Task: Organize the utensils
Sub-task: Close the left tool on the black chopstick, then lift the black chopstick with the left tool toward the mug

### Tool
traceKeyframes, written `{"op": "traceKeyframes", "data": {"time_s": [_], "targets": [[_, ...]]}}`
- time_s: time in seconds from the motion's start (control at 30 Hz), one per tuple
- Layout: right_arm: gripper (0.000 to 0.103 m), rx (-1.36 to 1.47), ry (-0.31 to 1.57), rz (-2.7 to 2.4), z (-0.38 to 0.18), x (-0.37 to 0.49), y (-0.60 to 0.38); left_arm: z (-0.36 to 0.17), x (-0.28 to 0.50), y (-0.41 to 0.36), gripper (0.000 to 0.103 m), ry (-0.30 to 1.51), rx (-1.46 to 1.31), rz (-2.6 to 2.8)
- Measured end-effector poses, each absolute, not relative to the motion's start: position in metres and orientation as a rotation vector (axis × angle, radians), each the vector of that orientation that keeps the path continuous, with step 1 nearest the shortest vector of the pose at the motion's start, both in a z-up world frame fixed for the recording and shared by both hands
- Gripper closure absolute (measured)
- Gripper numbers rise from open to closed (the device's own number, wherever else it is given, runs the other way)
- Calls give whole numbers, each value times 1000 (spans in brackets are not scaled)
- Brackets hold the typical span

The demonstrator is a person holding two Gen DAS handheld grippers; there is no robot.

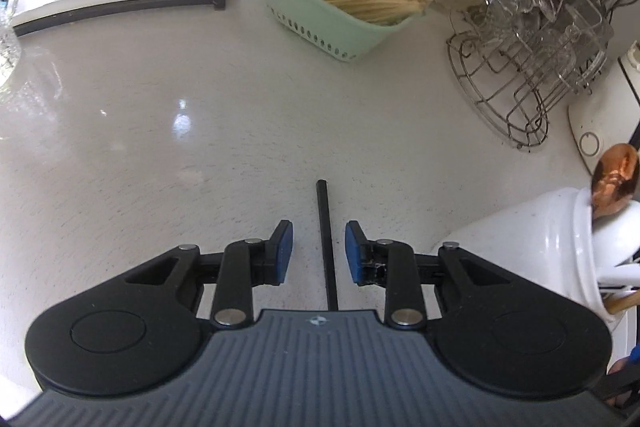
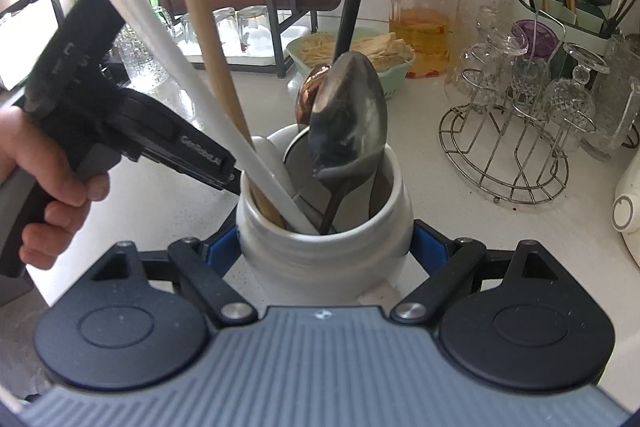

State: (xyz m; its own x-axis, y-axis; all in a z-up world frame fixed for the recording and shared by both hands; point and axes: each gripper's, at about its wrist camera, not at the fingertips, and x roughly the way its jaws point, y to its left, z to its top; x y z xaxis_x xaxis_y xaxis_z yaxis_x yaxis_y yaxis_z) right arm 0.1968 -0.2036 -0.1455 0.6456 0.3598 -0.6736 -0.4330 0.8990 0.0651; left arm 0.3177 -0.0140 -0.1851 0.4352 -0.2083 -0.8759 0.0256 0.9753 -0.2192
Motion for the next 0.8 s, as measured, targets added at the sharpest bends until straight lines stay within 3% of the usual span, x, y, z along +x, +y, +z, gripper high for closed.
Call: {"op": "traceKeyframes", "data": {"time_s": [0.3,0.37,0.43,0.8], "targets": [[12,-102,744,424,-145,194,-203,-187,328,-23,72,1097,-88,-162],[13,-97,745,420,-144,194,-202,-187,332,-24,78,1102,-70,-155],[12,-98,745,417,-144,194,-202,-188,335,-26,95,1114,-50,-155],[12,-77,750,372,-144,192,-197,-174,325,-17,98,1117,-36,-189]]}}
